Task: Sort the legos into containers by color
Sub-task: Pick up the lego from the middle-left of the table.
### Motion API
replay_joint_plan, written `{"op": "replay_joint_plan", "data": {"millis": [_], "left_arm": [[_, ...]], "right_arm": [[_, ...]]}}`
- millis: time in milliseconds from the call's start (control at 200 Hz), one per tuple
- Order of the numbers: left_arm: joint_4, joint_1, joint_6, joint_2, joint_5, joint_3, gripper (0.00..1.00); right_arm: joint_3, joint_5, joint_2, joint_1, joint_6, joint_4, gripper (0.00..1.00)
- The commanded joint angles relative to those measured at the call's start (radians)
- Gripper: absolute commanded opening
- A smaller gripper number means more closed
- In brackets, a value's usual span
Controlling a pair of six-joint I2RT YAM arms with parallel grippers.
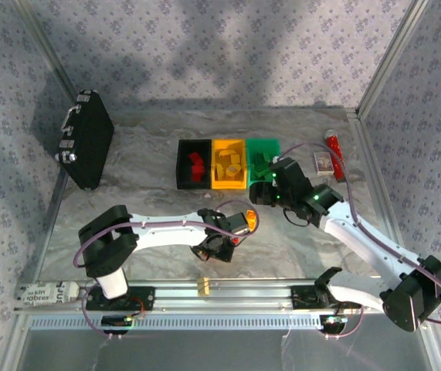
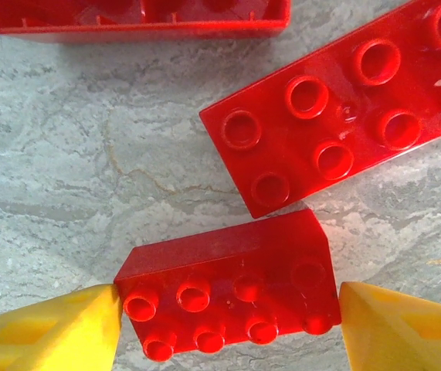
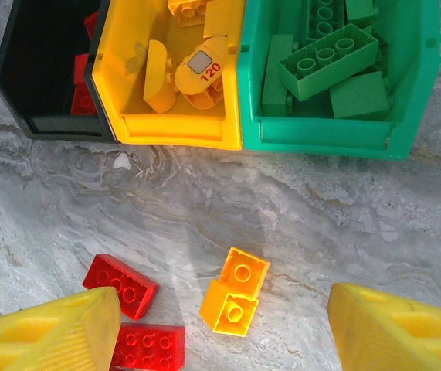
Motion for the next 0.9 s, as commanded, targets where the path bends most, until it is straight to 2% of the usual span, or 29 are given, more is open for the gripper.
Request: {"op": "replay_joint_plan", "data": {"millis": [0, 250, 480, 595, 895], "left_arm": [[0.011, 0.003, -0.014, 0.048, 0.050, -0.027, 0.75], [0.026, 0.006, -0.013, 0.074, 0.057, -0.023, 0.74], [0.011, 0.025, -0.004, 0.029, 0.028, -0.026, 0.58], [0.008, 0.056, 0.015, -0.014, 0.019, -0.029, 0.54], [-0.080, 0.178, 0.122, -0.145, -0.022, 0.039, 0.54]], "right_arm": [[-0.020, -0.009, -0.021, -0.011, 0.016, 0.006, 0.73], [-0.033, -0.016, -0.022, -0.018, 0.022, 0.014, 0.73], [-0.044, -0.016, -0.031, -0.027, 0.024, 0.021, 0.72], [-0.039, -0.024, -0.026, -0.031, 0.023, 0.015, 0.72], [-0.057, -0.017, -0.067, -0.043, 0.021, -0.008, 0.72]]}}
